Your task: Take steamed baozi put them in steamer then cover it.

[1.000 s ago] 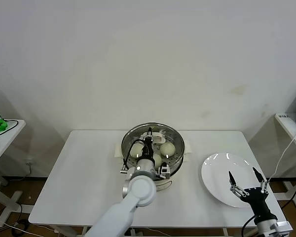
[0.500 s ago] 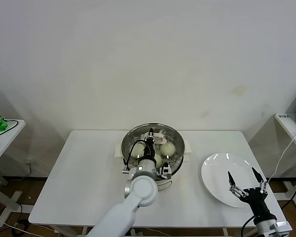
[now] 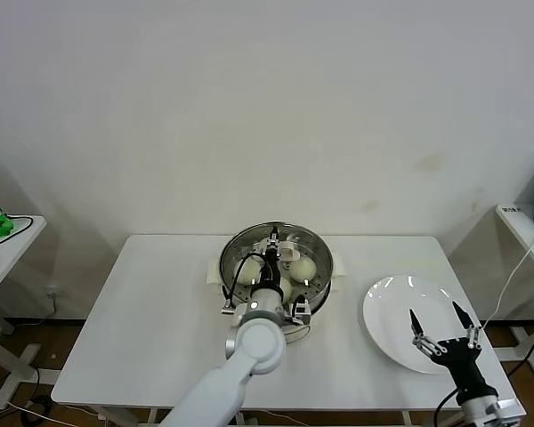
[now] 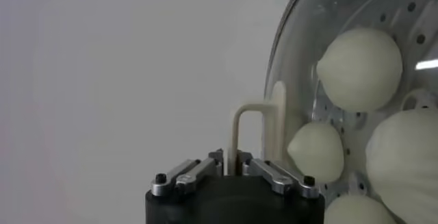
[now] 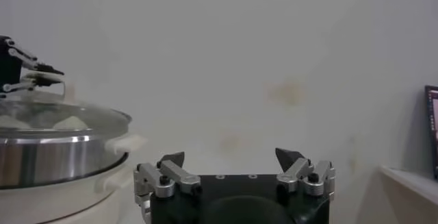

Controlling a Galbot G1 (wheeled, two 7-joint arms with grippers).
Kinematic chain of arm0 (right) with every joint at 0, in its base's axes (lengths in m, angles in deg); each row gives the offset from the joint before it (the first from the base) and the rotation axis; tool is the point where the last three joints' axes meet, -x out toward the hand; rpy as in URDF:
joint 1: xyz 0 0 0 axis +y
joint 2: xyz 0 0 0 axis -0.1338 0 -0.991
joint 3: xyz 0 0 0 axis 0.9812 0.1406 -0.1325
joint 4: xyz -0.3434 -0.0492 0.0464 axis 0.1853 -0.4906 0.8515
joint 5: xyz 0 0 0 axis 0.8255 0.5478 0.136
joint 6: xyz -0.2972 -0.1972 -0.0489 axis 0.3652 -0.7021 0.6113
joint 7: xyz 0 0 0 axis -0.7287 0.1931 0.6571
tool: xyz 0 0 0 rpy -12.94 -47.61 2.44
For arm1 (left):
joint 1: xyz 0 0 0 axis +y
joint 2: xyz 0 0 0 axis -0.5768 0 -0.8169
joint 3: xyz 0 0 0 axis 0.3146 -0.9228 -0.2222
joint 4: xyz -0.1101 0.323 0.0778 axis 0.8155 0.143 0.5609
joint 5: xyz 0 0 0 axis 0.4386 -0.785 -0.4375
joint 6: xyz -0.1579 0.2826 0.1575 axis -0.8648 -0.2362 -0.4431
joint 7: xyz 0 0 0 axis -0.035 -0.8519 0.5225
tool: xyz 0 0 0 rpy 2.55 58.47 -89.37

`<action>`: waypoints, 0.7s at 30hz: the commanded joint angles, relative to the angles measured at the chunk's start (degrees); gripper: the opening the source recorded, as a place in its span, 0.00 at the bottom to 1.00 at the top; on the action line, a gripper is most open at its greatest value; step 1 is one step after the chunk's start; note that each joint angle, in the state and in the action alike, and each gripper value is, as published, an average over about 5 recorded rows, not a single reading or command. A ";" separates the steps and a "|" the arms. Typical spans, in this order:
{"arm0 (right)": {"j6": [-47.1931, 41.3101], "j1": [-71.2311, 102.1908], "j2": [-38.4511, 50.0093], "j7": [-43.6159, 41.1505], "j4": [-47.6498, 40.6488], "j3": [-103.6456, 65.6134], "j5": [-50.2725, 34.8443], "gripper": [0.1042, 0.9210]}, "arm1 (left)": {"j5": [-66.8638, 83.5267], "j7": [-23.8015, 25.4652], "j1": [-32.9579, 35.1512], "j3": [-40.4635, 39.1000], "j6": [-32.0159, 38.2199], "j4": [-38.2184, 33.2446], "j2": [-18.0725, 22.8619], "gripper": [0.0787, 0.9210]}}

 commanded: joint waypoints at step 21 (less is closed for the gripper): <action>0.01 0.23 -0.30 -0.12 0.38 0.19 0.52 0.88 | 0.64 0.88 6.83 -0.45 0.20 -12.89 -5.12 0.88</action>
